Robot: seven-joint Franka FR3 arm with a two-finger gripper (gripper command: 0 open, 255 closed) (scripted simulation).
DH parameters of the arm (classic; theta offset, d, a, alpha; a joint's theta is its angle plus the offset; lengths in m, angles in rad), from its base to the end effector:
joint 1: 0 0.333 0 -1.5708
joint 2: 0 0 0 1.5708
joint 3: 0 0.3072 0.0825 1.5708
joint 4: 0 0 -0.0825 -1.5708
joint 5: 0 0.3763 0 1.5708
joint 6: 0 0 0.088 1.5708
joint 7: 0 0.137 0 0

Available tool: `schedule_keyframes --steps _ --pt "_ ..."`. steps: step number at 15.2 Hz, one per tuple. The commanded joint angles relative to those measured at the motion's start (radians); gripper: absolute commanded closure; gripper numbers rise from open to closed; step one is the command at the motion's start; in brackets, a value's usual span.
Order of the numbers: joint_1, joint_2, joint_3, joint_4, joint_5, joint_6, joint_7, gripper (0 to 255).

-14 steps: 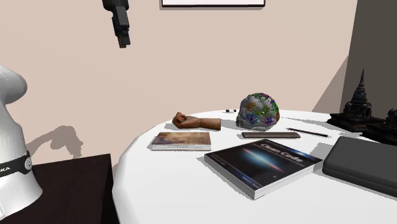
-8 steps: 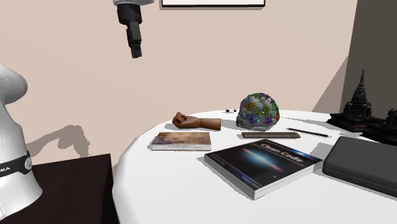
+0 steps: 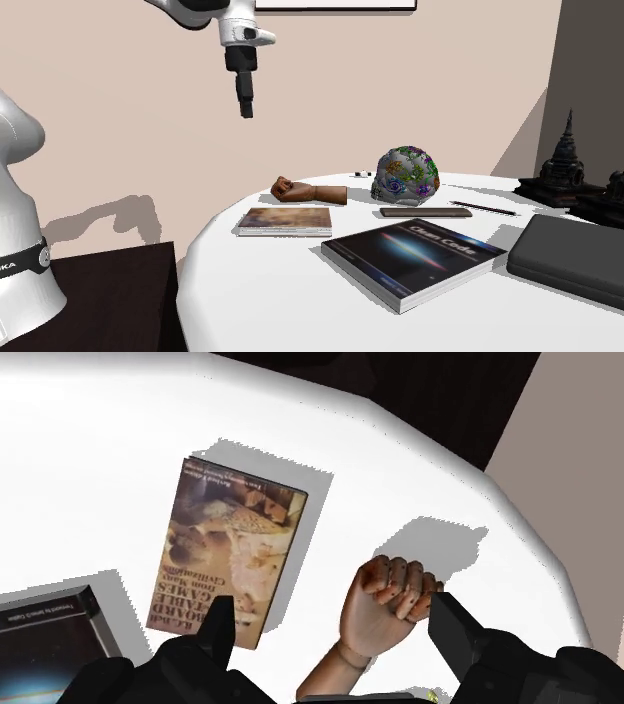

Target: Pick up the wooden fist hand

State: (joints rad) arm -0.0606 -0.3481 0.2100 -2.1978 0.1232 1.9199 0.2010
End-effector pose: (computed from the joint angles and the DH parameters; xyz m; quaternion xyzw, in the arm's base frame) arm 0.4485 0.0856 0.4914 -0.9980 0.0500 -0.0278 0.0280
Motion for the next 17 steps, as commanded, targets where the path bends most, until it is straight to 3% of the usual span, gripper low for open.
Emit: schedule_keyframes --steps 1,9,17 --pt "-0.004 0.077 0.022 0.027 -0.005 0.038 0.054 0" --pt "-0.006 0.4 0.064 0.213 -0.065 0.126 0.253 0" --pt "0.033 0.733 0.045 0.48 -0.126 0.143 0.421 0"
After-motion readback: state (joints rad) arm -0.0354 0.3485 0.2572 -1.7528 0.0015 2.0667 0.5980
